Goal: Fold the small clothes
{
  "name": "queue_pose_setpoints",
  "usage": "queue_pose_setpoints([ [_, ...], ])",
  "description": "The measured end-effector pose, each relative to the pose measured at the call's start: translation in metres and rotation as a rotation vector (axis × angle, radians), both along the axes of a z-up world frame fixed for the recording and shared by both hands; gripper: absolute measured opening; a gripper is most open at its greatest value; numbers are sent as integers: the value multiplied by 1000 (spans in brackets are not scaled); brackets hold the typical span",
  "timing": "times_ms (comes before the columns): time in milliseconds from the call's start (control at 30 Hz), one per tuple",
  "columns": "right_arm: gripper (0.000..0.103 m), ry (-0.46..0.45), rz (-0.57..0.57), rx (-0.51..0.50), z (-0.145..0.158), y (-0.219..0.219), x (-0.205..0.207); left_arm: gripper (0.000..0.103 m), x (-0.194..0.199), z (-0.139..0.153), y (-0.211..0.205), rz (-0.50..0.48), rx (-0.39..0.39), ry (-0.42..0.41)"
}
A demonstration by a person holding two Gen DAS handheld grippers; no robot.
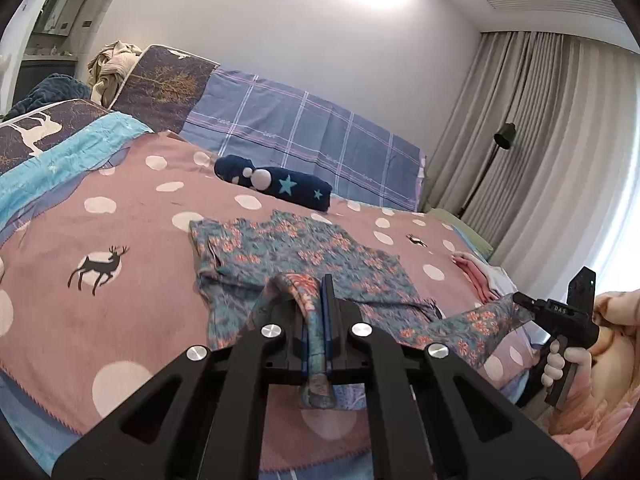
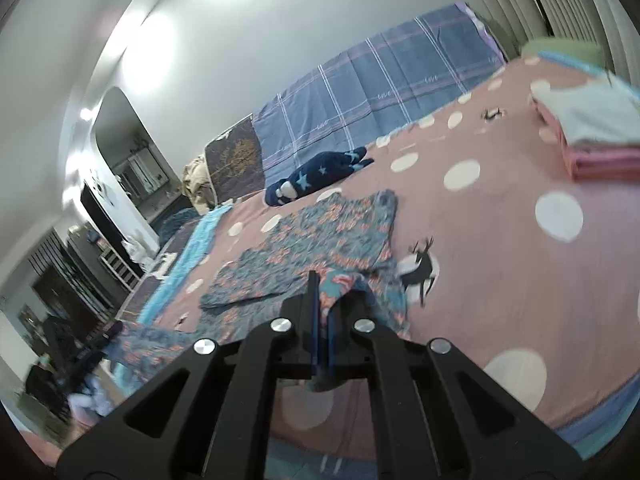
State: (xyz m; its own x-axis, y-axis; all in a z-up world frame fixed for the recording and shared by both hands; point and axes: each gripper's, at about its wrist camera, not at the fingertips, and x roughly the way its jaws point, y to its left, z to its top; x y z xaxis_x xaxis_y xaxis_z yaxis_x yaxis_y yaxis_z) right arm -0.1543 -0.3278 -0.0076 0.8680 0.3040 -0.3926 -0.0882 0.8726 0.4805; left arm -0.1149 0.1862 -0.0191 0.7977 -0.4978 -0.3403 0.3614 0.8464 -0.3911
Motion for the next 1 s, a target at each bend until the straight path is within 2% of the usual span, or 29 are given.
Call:
queue_pose_setpoints([
  [267, 4, -4, 3, 3, 5, -6, 39, 5, 34, 14, -7, 31, 7, 0],
  [567, 4, -21, 3, -41, 20, -9, 96, 5, 84, 36, -20, 39, 54, -14],
  [833, 4, -27, 3, -93, 30, -9, 161, 5, 147, 48, -28, 50, 116, 8],
  [1000, 4, -20, 8, -116, 31, -10, 205, 5, 194, 43, -33, 50, 136, 42],
])
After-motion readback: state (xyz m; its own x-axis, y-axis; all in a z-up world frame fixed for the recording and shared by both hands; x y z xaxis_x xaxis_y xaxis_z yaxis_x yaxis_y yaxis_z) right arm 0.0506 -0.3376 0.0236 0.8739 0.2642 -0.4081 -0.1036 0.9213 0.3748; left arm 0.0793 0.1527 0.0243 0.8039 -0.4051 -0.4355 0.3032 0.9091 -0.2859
